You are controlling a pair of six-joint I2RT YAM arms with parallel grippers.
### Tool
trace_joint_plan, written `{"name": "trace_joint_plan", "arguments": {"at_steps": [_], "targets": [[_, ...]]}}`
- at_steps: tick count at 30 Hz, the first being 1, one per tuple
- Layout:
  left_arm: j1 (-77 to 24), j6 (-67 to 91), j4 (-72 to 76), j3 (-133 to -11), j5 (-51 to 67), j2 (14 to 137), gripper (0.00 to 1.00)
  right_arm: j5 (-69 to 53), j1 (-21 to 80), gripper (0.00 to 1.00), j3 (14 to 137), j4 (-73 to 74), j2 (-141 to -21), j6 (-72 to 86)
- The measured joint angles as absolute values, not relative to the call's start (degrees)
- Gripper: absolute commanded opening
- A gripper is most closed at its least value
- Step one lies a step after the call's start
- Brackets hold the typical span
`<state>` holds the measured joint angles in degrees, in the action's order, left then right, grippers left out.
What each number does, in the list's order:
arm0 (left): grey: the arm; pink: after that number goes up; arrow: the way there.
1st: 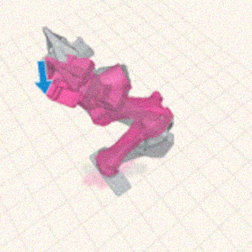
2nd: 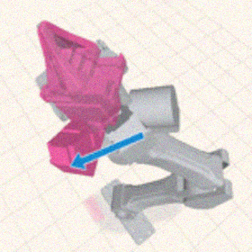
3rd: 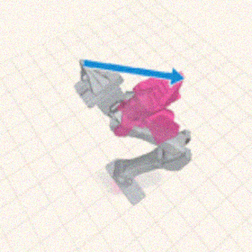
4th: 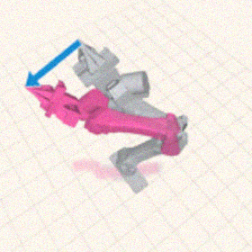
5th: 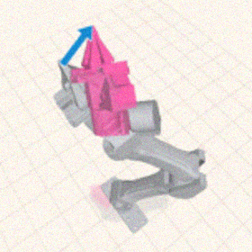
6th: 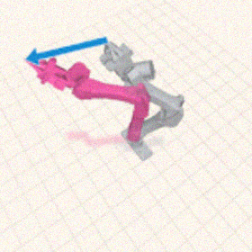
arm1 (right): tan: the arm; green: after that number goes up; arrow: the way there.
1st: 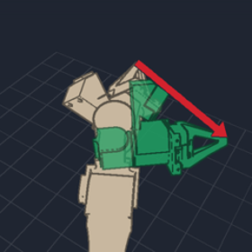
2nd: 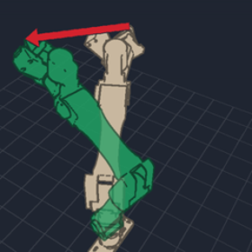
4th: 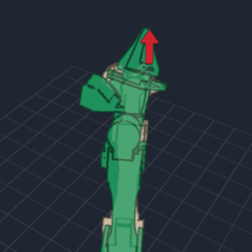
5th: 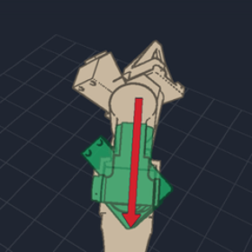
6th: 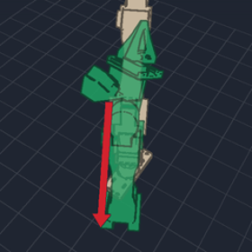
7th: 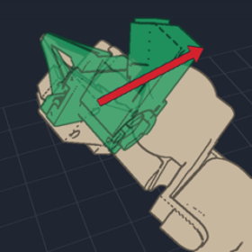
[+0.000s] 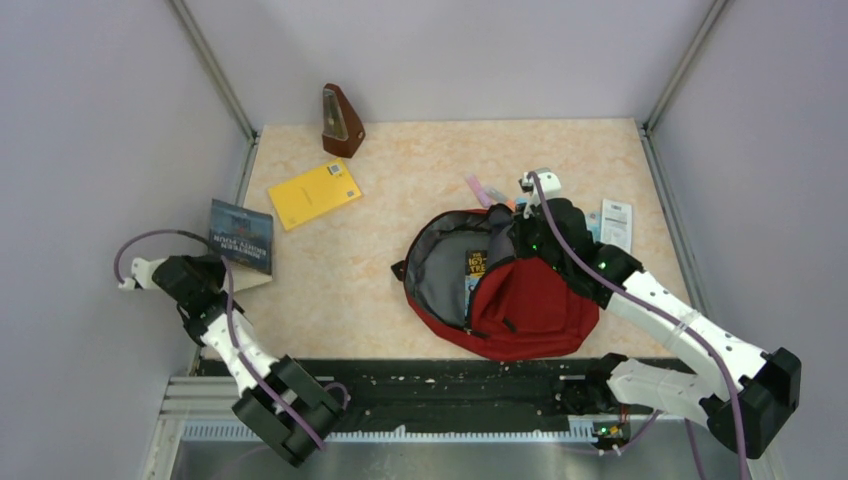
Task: Pack the student bag
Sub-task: Pick up the book from the center of the board.
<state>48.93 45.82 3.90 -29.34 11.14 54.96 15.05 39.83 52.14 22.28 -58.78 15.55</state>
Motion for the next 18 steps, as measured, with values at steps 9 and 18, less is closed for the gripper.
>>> {"name": "trace_joint_plan", "arguments": {"at_steps": [9,18], "targets": [[42.74,39.22,-2.07,-35.59,19.14,47.35,0.00,22.11,39.83,0.00,49.69,23.09,-58.67,17.80],[32.21,29.71,-11.40,-46.26,23.83,46.61,0.00,31.33,39.72,0.13,40.49,24.88,-57.10,24.80]]}}
